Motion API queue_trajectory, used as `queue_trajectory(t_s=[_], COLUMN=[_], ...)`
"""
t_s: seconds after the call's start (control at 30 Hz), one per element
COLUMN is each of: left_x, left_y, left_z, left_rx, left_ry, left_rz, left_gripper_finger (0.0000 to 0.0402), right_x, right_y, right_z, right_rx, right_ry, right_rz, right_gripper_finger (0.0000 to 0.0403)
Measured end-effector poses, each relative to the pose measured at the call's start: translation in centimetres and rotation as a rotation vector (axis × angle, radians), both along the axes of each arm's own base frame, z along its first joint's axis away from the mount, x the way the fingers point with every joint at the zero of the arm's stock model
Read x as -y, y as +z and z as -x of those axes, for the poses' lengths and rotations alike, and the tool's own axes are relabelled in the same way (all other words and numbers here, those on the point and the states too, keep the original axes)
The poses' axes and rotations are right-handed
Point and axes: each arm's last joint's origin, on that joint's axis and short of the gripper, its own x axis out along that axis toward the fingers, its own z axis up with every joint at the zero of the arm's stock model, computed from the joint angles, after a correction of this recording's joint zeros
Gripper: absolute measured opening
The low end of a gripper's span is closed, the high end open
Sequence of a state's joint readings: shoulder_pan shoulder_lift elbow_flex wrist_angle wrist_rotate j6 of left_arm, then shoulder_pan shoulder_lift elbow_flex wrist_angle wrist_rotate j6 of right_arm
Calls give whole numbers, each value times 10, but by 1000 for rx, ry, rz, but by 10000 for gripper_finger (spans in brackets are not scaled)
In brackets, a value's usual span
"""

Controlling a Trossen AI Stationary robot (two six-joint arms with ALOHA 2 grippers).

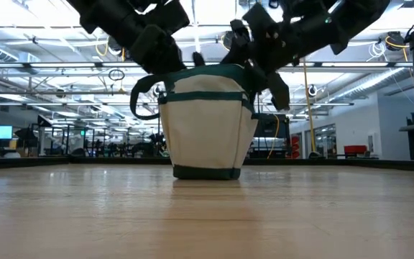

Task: Pick & Place Garden tools in Gardening bag
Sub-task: Put the red gloves into the gardening bag

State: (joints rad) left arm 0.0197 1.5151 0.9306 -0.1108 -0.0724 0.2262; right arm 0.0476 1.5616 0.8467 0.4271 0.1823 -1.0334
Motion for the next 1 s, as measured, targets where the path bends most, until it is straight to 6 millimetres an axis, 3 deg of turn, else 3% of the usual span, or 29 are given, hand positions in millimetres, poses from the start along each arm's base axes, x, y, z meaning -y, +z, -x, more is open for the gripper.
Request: queue_trajectory(t_s=[0.37, 0.53, 0.73, 1.0], left_x=[1, -1, -2, -1], left_y=[-6, -12, -12, -13], left_z=[5, 10, 11, 11], left_rx=[-73, -149, -155, -159], left_ry=[-9, 2, -1, -23], left_rz=[41, 49, 65, 99], left_gripper_finger=[8, 3, 4, 9], right_x=[-14, -13, -14, -15], right_y=[3, 4, 2, 3], right_z=[3, 4, 4, 4], right_rx=[36, 129, 193, 216], right_ry=[-234, -439, -490, -491], right_rz=[72, -115, -400, -471], right_gripper_finger=[120, 119, 121, 121])
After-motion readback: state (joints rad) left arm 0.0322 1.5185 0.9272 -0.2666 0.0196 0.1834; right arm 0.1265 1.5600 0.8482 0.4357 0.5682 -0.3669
